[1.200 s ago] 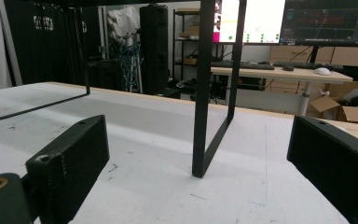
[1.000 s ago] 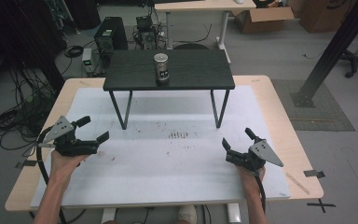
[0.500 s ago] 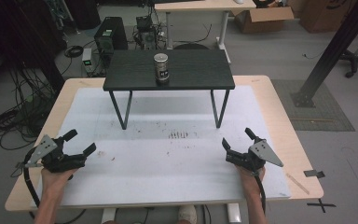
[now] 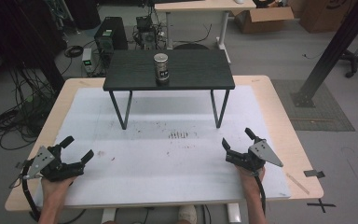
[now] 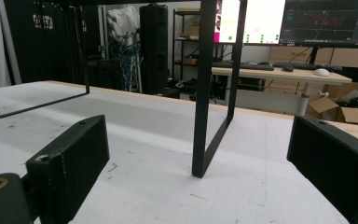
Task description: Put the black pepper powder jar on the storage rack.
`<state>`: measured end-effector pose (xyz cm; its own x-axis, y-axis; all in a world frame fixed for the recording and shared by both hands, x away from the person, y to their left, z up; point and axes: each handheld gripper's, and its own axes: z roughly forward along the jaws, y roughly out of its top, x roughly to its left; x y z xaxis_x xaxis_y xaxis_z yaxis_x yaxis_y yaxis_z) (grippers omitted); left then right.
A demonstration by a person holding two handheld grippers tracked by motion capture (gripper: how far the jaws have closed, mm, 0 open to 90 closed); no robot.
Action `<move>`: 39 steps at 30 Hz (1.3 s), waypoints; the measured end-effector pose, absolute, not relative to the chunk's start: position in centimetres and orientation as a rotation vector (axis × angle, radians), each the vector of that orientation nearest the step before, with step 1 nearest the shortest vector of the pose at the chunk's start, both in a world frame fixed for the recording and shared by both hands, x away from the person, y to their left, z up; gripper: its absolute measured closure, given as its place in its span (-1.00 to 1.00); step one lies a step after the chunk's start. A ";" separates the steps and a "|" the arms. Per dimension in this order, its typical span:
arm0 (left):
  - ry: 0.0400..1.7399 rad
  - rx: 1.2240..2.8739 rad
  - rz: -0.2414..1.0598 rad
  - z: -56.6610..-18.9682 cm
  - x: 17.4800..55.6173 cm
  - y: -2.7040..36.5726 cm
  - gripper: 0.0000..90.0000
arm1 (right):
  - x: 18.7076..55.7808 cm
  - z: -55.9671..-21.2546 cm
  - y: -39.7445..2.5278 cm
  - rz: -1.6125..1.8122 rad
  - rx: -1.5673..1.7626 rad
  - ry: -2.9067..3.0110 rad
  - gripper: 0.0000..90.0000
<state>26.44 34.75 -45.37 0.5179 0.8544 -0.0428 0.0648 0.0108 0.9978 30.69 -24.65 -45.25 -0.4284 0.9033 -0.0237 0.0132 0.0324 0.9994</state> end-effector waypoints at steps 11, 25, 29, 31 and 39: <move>0.819 1.448 0.796 -45.5 26.1 34.4 -0.97 | 30.6 -45.3 -24.7 1.495 0.959 1.553 -0.88; 0.831 1.435 0.796 -45.5 26.1 34.5 -0.98 | 30.6 -45.3 -24.7 1.498 0.956 1.552 -0.88; 0.832 1.434 0.796 -45.5 26.0 34.5 -0.98 | 30.6 -45.3 -24.7 1.499 0.955 1.551 -0.89; 0.833 1.436 0.796 -45.5 26.1 34.5 -0.98 | 30.6 -45.3 -24.7 1.500 0.955 1.549 -0.89; 0.832 1.434 0.797 -45.5 26.0 34.5 -0.97 | 30.6 -45.3 -24.7 1.500 0.955 1.549 -0.89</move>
<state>26.04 34.48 -45.51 0.5033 0.8641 -0.0082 0.0286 -0.0071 0.9996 30.63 -24.70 -45.28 -0.4282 0.9034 -0.0230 0.0057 0.0282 0.9996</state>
